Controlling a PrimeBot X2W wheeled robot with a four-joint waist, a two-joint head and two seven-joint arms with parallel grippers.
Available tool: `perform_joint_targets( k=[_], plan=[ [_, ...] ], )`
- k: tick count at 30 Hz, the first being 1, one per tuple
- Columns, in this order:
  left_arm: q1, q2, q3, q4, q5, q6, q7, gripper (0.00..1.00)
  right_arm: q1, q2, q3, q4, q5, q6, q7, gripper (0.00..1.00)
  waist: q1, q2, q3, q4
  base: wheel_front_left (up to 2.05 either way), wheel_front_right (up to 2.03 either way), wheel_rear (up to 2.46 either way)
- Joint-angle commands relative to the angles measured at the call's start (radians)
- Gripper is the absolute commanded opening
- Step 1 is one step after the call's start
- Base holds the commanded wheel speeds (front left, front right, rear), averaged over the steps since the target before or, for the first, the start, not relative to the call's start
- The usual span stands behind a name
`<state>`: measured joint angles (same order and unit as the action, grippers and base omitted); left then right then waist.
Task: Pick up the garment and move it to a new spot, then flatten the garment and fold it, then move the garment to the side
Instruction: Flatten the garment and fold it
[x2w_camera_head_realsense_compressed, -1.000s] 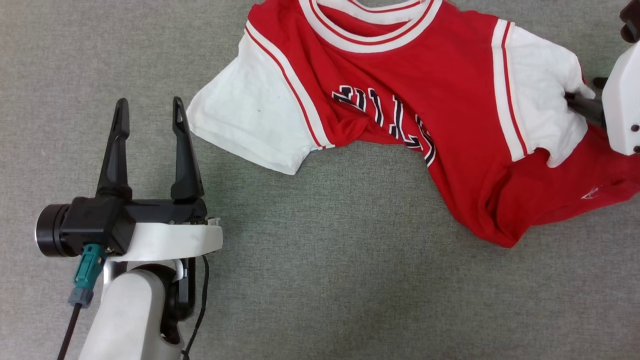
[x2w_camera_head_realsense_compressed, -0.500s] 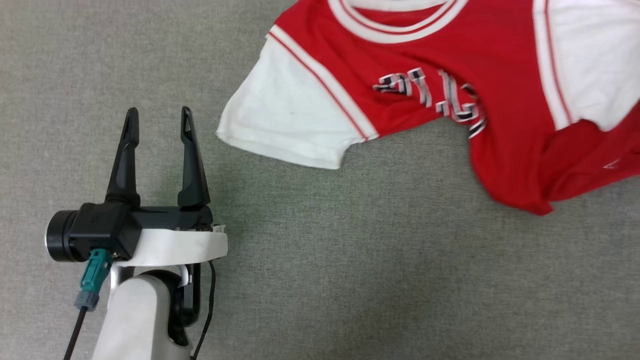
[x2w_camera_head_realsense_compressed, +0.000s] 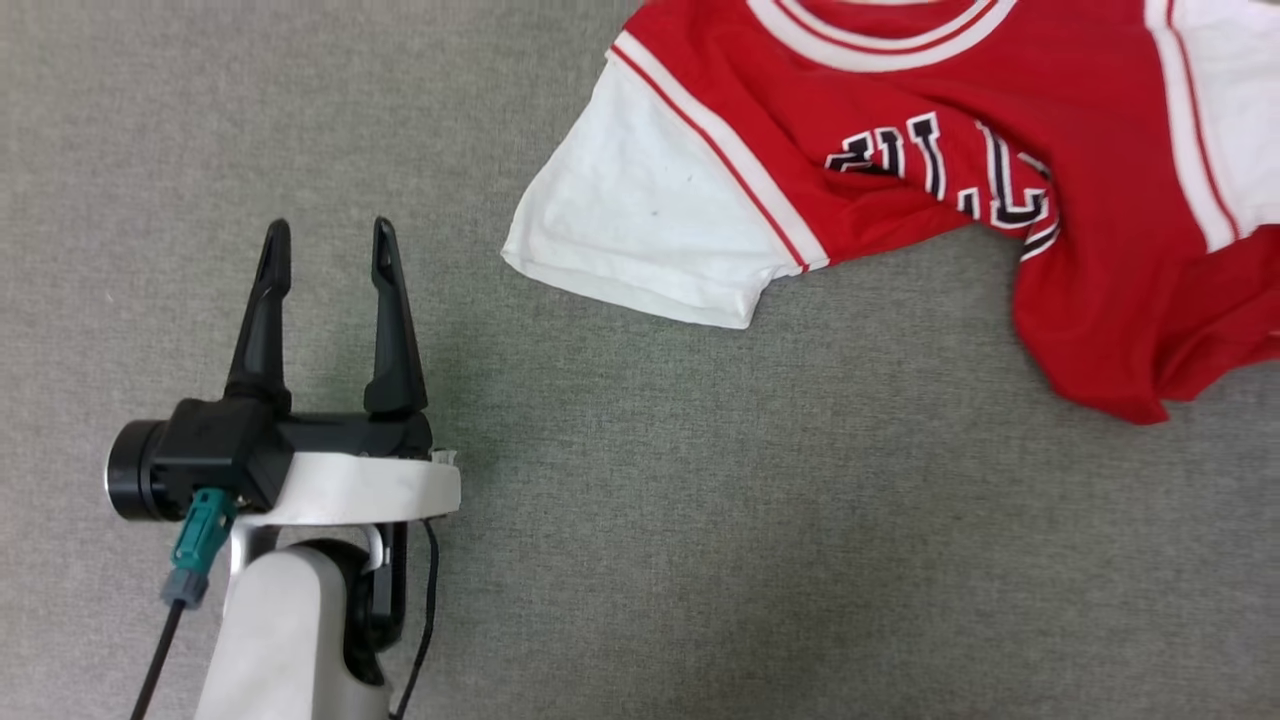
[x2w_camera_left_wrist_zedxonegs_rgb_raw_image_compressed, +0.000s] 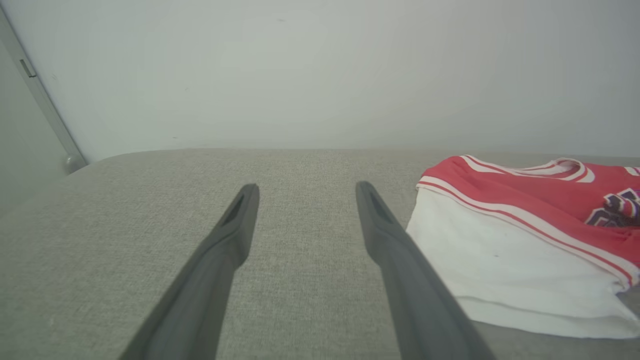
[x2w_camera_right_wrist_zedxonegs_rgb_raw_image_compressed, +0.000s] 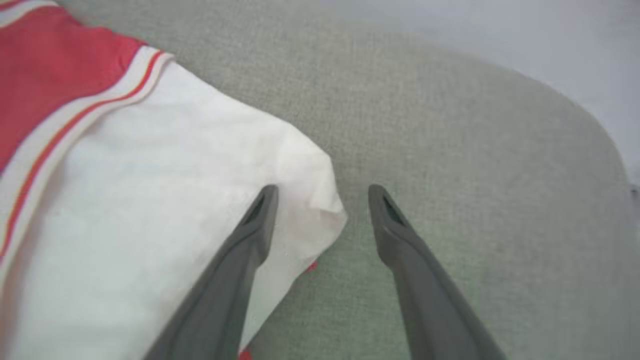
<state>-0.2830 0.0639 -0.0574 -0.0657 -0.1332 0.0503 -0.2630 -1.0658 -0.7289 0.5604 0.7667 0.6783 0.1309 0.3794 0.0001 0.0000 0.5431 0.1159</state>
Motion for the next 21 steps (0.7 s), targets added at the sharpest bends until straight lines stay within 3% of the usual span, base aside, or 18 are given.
perform_joint_targets(
  k=[1,6,10,16,21],
  plan=[
    [0.015,-0.003,0.006,0.002,0.007,-0.005,-0.003,1.00,0.005,-0.018,0.007,-0.022,-0.022,0.000,-0.038,1.00,-0.0001,0.0000,-0.026,-0.009,0.00,0.00,0.00],
    [0.050,-0.007,0.022,0.002,0.016,-0.008,-0.003,1.00,0.032,-0.063,0.003,-0.157,-0.024,0.000,-0.165,1.00,-0.0001,0.0000,-0.087,-0.035,0.00,0.00,0.00],
    [0.078,-0.009,0.035,0.001,0.024,-0.013,-0.003,1.00,0.068,-0.086,0.009,-0.341,0.008,0.000,-0.158,1.00,-0.0001,0.0000,-0.127,-0.060,0.00,0.00,0.00],
    [0.113,-0.011,0.045,0.004,0.032,-0.018,-0.003,1.00,0.138,-0.155,0.093,-0.643,0.117,0.000,0.087,1.00,-0.0001,0.0000,-0.169,-0.081,0.00,0.00,0.00],
    [0.125,-0.012,0.044,0.000,0.033,-0.023,-0.003,1.00,0.170,-0.208,0.150,-0.782,0.211,0.000,0.338,1.00,-0.0001,0.0000,-0.172,-0.082,0.00,0.00,0.00]
  ],
)
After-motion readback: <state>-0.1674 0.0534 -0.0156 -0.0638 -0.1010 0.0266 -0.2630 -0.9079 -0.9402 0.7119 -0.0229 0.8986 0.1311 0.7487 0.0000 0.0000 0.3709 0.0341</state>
